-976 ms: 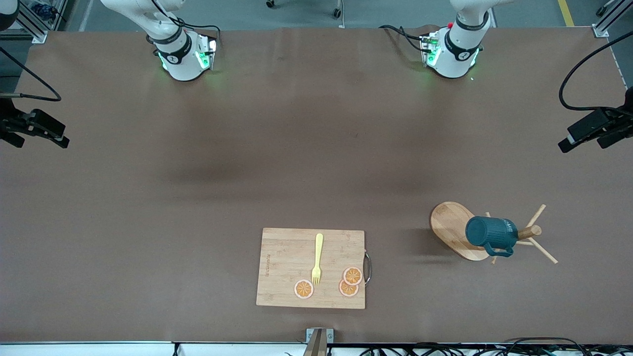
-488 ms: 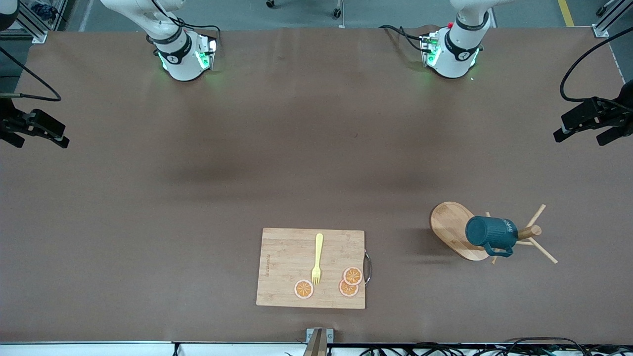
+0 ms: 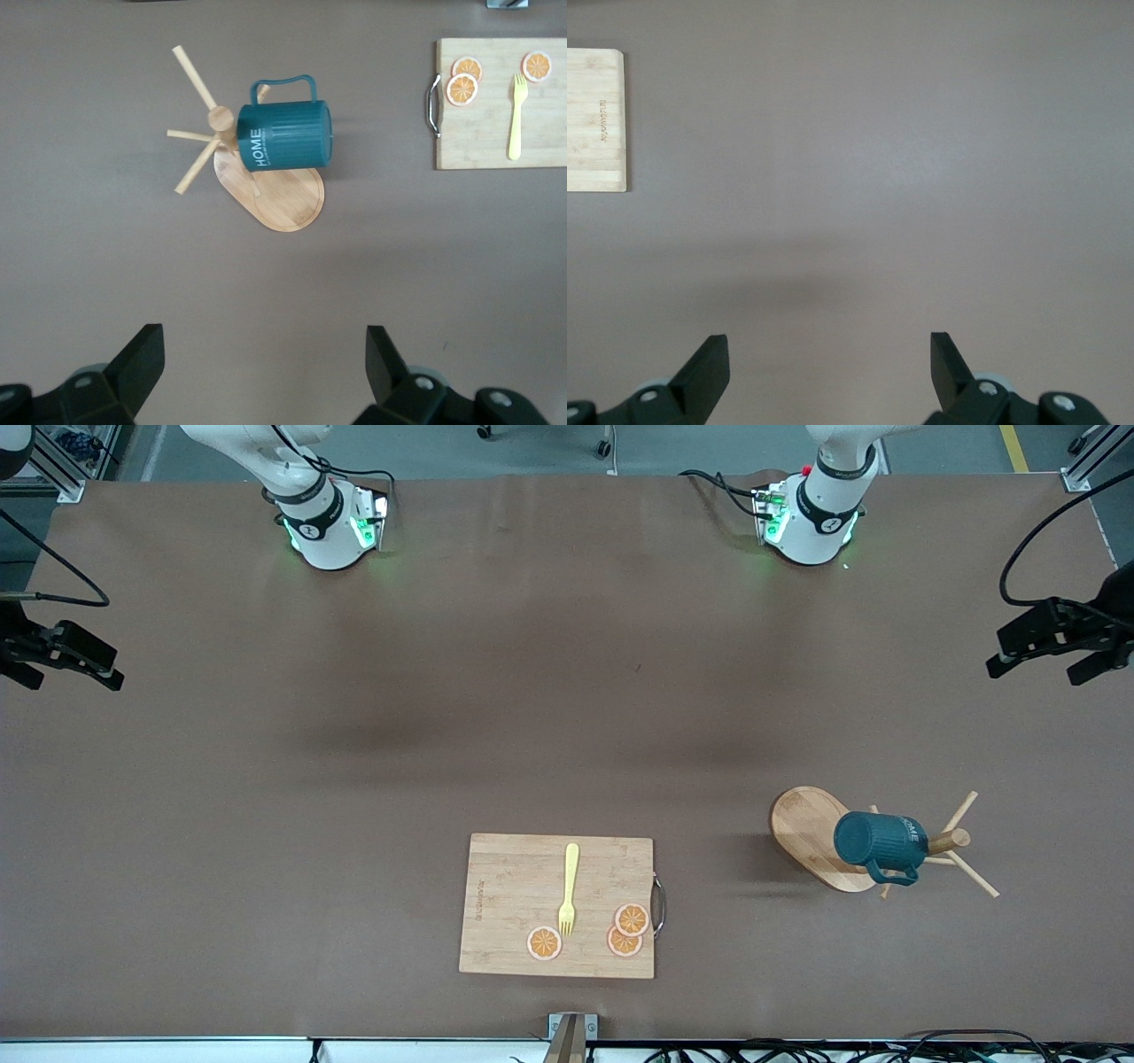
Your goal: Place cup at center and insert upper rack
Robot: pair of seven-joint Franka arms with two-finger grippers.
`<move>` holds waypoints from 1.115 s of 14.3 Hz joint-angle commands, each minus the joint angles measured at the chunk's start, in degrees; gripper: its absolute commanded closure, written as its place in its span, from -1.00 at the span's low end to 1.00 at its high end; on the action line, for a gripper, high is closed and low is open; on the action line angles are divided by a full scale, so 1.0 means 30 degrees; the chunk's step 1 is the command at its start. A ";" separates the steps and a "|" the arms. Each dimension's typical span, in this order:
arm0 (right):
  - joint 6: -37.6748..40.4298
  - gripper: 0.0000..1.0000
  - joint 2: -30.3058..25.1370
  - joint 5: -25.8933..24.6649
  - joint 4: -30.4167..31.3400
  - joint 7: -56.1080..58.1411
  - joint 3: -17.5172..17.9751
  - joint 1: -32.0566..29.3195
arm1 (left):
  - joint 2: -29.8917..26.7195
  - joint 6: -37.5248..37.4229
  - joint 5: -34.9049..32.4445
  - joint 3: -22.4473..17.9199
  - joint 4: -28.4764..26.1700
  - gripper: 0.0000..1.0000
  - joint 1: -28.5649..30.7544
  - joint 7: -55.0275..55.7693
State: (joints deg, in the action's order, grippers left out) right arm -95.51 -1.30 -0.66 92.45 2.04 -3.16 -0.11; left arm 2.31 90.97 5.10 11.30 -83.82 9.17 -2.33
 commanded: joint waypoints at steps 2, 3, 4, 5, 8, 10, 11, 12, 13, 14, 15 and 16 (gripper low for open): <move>-0.0125 -1.00 -0.0299 0.0043 0.0237 -0.0036 0.0056 -0.0109 | -0.0215 0.0086 -0.0529 -0.1189 0.0047 -1.00 -0.1885 0.0044; -0.0154 -1.00 -0.0299 0.0043 0.0237 -0.0007 0.0056 -0.0109 | -0.0215 0.0057 -0.0500 -0.1189 0.0165 -1.00 -0.1886 0.0044; -0.0183 -1.00 -0.0299 0.0043 0.0237 -0.0036 0.0027 -0.0109 | -0.0215 0.0057 -0.0500 -0.1218 0.0166 -1.00 -0.1886 0.0044; -0.0155 -1.00 -0.0299 0.0043 0.0237 -0.0007 0.0027 -0.0109 | -0.0215 0.0057 -0.0500 -0.1218 0.0166 -1.00 -0.1915 0.0073; -0.0154 -1.00 -0.0299 0.0043 0.0237 -0.0036 0.0027 -0.0109 | -0.0215 0.0057 -0.0441 -0.2325 0.0166 -1.00 -0.2614 0.0102; -0.0155 -1.00 -0.0299 0.0043 0.0237 -0.0036 0.0056 -0.0109 | -0.0215 0.0057 -0.0412 -0.2654 0.0166 -1.00 -0.2736 0.0102; -0.0154 -1.00 -0.0299 0.0043 0.0237 -0.0036 0.0056 -0.0109 | -0.0215 0.0057 -0.0441 -0.2654 0.0166 -1.00 -0.2736 0.0131; -0.0183 -1.00 -0.0299 0.0043 0.0237 -0.0036 0.0056 -0.0109 | -0.0186 0.0057 -0.0441 -0.2625 0.0166 -1.00 -0.2591 0.0132; -0.0155 -1.00 -0.0299 0.0043 0.0237 -0.0036 0.0056 -0.0109 | -0.0069 0.0057 -0.0470 -0.2625 0.0166 -1.00 -0.2618 0.0132; -0.0154 -1.00 -0.0299 0.0043 0.0237 -0.0007 0.0056 -0.0109 | -0.0039 0.0057 -0.0470 -0.2596 0.0166 -1.00 -0.2618 0.0103; -0.0154 -1.00 -0.0299 0.0043 0.0237 -0.0036 0.0056 -0.0109 | -0.0039 0.0057 -0.0499 -0.2595 0.0137 -1.00 -0.2618 0.0102; -0.0154 -1.00 -0.0299 0.0043 0.0237 -0.0036 0.0056 -0.0109 | -0.0039 0.0057 -0.0529 -0.2595 0.0136 -1.00 -0.2618 0.0102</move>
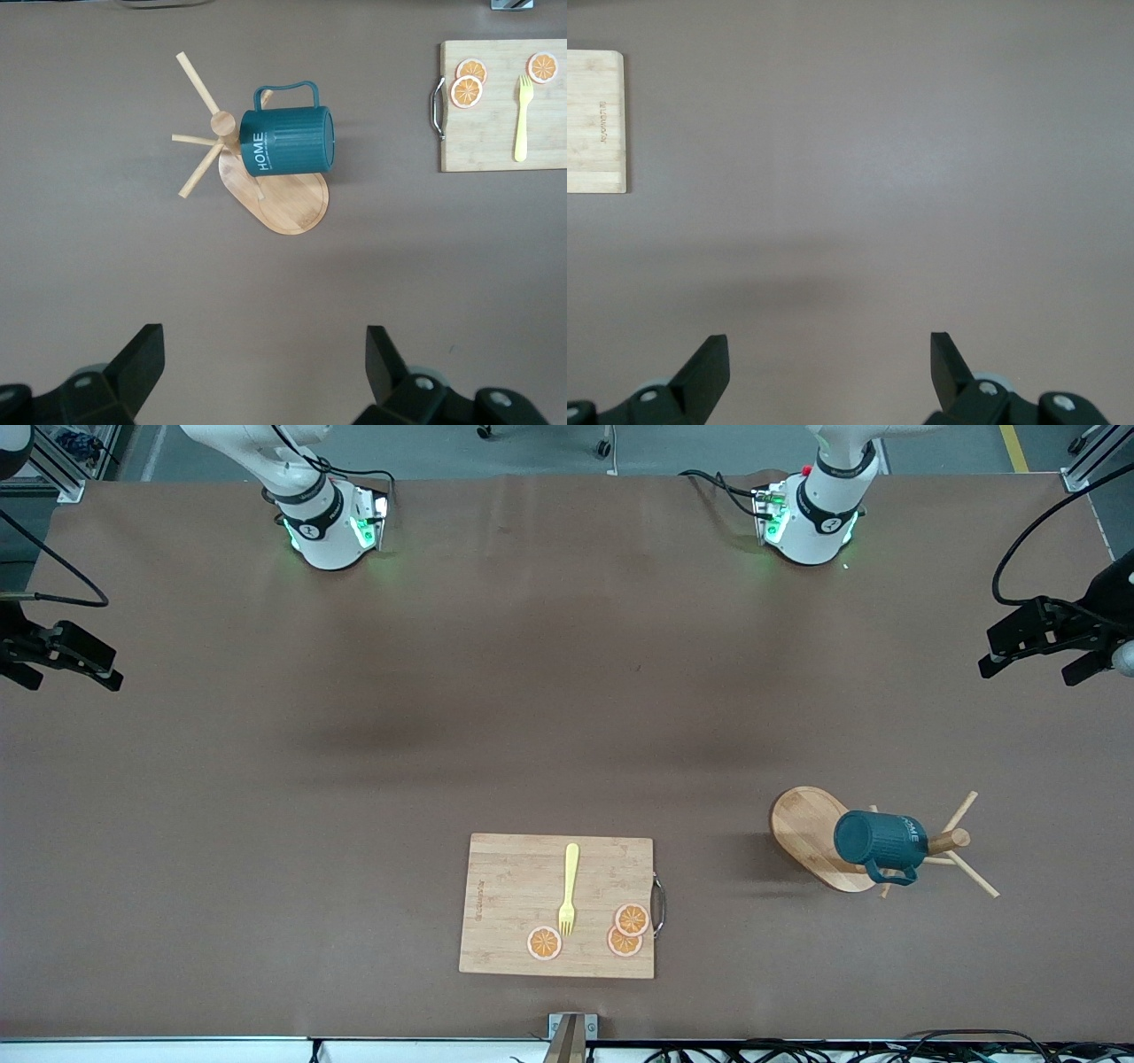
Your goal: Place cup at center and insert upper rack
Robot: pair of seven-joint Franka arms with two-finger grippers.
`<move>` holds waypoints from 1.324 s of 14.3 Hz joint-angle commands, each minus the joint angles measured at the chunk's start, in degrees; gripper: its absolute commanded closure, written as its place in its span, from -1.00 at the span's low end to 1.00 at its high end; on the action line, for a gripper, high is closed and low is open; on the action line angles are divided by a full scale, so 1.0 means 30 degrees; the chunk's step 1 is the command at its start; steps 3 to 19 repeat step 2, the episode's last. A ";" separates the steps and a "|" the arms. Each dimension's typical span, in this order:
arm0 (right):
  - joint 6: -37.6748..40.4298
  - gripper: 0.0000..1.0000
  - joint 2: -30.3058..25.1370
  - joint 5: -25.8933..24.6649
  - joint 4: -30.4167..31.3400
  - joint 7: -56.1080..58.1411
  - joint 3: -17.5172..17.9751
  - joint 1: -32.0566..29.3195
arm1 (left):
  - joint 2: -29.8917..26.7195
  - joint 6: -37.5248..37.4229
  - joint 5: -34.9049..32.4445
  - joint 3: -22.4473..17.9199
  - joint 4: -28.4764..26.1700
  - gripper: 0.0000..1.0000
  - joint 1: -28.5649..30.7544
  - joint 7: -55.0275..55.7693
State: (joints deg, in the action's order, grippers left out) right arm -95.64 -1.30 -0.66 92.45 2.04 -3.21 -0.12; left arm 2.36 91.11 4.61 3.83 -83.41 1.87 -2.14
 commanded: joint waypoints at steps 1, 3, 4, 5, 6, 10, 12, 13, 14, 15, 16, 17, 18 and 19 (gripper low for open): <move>-0.0140 -1.00 -0.0299 0.0043 0.0208 -0.0035 0.0076 -0.0108 | -0.0055 0.0011 -0.0365 -0.0104 0.0001 -1.00 -0.0185 0.0039; -0.0141 -1.00 -0.0299 0.0043 0.0208 -0.0035 0.0076 -0.0079 | -0.0055 0.0011 -0.0365 -0.0104 0.0001 -1.00 -0.0185 0.0039; -0.0141 -1.00 -0.0299 0.0043 0.0208 -0.0035 0.0076 -0.0079 | -0.0055 0.0011 -0.0365 -0.0104 0.0001 -1.00 -0.0185 0.0039; -0.0141 -1.00 -0.0299 0.0043 0.0208 -0.0035 0.0076 -0.0079 | -0.0055 0.0011 -0.0365 -0.0104 0.0001 -1.00 -0.0185 0.0039; -0.0141 -1.00 -0.0299 0.0043 0.0208 -0.0035 0.0076 -0.0079 | -0.0055 0.0011 -0.0365 -0.0104 0.0001 -1.00 -0.0185 0.0039; -0.0141 -1.00 -0.0299 0.0043 0.0208 -0.0035 0.0076 -0.0079 | -0.0055 0.0011 -0.0365 -0.0104 0.0001 -1.00 -0.0185 0.0039; -0.0141 -1.00 -0.0299 0.0043 0.0208 -0.0035 0.0076 -0.0079 | -0.0055 0.0011 -0.0365 -0.0104 0.0001 -1.00 -0.0185 0.0039; -0.0141 -1.00 -0.0299 0.0043 0.0208 -0.0035 0.0076 -0.0079 | -0.0055 0.0011 -0.0365 -0.0104 0.0001 -1.00 -0.0185 0.0039; -0.0141 -1.00 -0.0299 0.0043 0.0208 -0.0035 0.0076 -0.0079 | -0.0055 0.0011 -0.0365 -0.0104 0.0001 -1.00 -0.0185 0.0039; -0.0141 -1.00 -0.0299 0.0043 0.0208 -0.0035 0.0076 -0.0079 | -0.0055 0.0011 -0.0365 -0.0104 0.0001 -1.00 -0.0185 0.0039; -0.0141 -1.00 -0.0299 0.0043 0.0208 -0.0035 0.0076 -0.0079 | -0.0055 0.0011 -0.0365 -0.0104 0.0001 -1.00 -0.0185 0.0039; -0.0141 -1.00 -0.0299 0.0043 0.0208 -0.0035 0.0076 -0.0079 | -0.0055 0.0011 -0.0365 -0.0104 0.0001 -1.00 -0.0185 0.0039; -0.0141 -1.00 -0.0299 0.0043 0.0208 -0.0035 0.0076 -0.0079 | -0.0055 0.0011 -0.0365 -0.0104 0.0001 -1.00 -0.0185 0.0039; -0.0141 -1.00 -0.0299 0.0043 0.0208 -0.0035 0.0076 -0.0079 | -0.0055 0.0011 -0.0365 -0.0104 0.0001 -1.00 -0.0185 0.0039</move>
